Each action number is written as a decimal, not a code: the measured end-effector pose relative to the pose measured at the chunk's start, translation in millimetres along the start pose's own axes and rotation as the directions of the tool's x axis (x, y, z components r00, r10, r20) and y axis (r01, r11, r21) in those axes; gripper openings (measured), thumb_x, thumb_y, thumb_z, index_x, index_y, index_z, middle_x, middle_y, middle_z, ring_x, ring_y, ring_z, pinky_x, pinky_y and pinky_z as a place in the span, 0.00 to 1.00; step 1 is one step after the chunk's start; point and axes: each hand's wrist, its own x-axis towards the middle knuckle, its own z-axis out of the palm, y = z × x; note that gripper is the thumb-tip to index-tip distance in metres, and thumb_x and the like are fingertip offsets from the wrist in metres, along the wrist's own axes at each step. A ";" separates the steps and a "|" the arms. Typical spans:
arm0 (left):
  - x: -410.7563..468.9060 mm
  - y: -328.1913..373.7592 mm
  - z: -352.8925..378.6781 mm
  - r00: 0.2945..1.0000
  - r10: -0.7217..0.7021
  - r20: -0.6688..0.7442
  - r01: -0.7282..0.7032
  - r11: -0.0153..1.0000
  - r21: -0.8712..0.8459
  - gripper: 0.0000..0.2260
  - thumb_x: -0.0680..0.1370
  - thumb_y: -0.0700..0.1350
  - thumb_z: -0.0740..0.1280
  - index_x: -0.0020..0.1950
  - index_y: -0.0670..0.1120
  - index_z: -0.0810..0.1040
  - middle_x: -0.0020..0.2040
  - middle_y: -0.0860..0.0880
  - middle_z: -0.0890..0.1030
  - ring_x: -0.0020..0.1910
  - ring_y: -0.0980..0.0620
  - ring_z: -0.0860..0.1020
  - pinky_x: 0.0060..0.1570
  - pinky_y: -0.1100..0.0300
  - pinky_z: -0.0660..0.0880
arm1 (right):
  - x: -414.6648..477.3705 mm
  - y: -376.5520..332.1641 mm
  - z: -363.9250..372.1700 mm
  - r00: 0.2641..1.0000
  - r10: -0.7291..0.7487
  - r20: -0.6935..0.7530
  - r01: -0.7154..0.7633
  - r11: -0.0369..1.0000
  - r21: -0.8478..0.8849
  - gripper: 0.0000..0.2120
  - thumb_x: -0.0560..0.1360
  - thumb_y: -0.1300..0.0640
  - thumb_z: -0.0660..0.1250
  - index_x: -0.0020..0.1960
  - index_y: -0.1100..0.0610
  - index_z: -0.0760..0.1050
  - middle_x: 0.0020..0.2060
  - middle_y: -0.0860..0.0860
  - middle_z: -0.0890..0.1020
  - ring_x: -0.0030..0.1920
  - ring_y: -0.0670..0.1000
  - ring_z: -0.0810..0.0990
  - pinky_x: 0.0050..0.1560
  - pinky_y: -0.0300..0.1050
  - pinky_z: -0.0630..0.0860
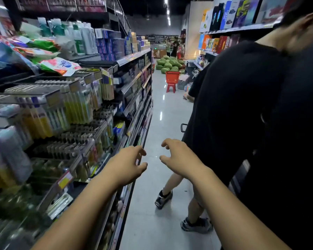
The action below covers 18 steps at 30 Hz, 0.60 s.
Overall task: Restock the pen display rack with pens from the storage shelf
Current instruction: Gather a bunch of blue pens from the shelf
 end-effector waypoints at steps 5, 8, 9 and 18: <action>108.0 -36.8 -4.9 1.000 0.006 -0.023 -0.007 0.999 -0.033 0.14 0.78 0.55 0.69 0.62 0.55 0.77 0.54 0.58 0.79 0.55 0.55 0.78 0.57 0.51 0.78 | 112.3 18.9 0.2 0.999 0.025 -0.033 -0.024 0.999 0.033 0.20 0.79 0.50 0.67 0.69 0.50 0.71 0.64 0.49 0.75 0.61 0.51 0.76 0.61 0.50 0.76; 185.9 -61.2 -3.1 0.999 0.031 -0.021 -0.032 0.998 -0.047 0.15 0.76 0.57 0.69 0.61 0.56 0.77 0.53 0.58 0.79 0.55 0.55 0.78 0.58 0.50 0.78 | 182.0 34.2 5.2 0.998 0.044 -0.041 -0.043 0.999 0.020 0.20 0.78 0.50 0.67 0.69 0.51 0.71 0.63 0.50 0.75 0.60 0.51 0.76 0.60 0.51 0.76; 212.8 -68.7 -2.1 0.999 0.042 -0.017 -0.043 0.998 -0.056 0.15 0.75 0.58 0.69 0.60 0.57 0.76 0.53 0.58 0.79 0.54 0.56 0.78 0.57 0.49 0.78 | 205.4 39.5 6.1 0.997 0.051 -0.051 -0.050 0.999 0.012 0.20 0.78 0.50 0.67 0.69 0.51 0.71 0.63 0.50 0.75 0.60 0.51 0.76 0.60 0.51 0.76; 435.9 -111.7 -7.9 0.992 0.106 0.066 -0.100 0.991 -0.088 0.16 0.77 0.57 0.70 0.64 0.57 0.76 0.57 0.58 0.79 0.53 0.56 0.78 0.57 0.51 0.79 | 409.8 80.4 -12.6 0.980 0.155 -0.128 -0.158 0.987 -0.012 0.20 0.78 0.50 0.67 0.68 0.51 0.72 0.63 0.51 0.76 0.61 0.52 0.75 0.60 0.52 0.76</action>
